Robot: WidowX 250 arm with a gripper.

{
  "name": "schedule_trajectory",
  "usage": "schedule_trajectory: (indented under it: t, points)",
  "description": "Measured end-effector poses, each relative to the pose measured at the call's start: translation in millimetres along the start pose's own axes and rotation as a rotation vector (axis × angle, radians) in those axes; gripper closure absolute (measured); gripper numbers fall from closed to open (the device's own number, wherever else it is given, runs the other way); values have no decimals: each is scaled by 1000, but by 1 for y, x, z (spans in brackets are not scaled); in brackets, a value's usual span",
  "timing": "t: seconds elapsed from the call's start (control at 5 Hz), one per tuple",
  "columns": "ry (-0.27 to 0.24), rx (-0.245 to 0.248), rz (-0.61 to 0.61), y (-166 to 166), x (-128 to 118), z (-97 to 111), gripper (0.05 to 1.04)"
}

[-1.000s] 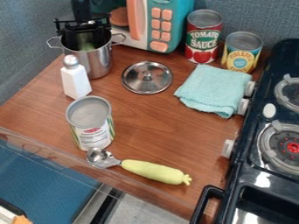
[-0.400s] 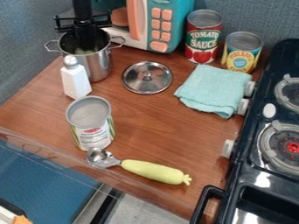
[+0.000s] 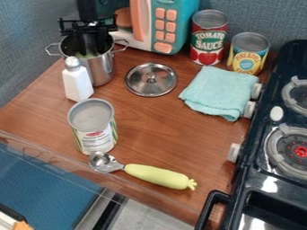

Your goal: Take the green pepper on the pot and put it on the table

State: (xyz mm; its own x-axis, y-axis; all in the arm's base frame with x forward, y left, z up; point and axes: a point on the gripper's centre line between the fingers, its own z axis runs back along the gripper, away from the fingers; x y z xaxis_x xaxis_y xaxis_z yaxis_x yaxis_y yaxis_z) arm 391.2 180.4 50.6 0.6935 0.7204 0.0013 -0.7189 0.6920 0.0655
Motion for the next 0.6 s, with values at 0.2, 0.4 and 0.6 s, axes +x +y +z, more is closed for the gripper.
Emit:
schedule_trajectory:
  t: [0.2,0.4,0.6]
  points:
    - [-6,4,11,1,1,-1,123]
    - [-7,8,22,2,2,-1,77]
    - [-7,15,29,2,2,-2,83]
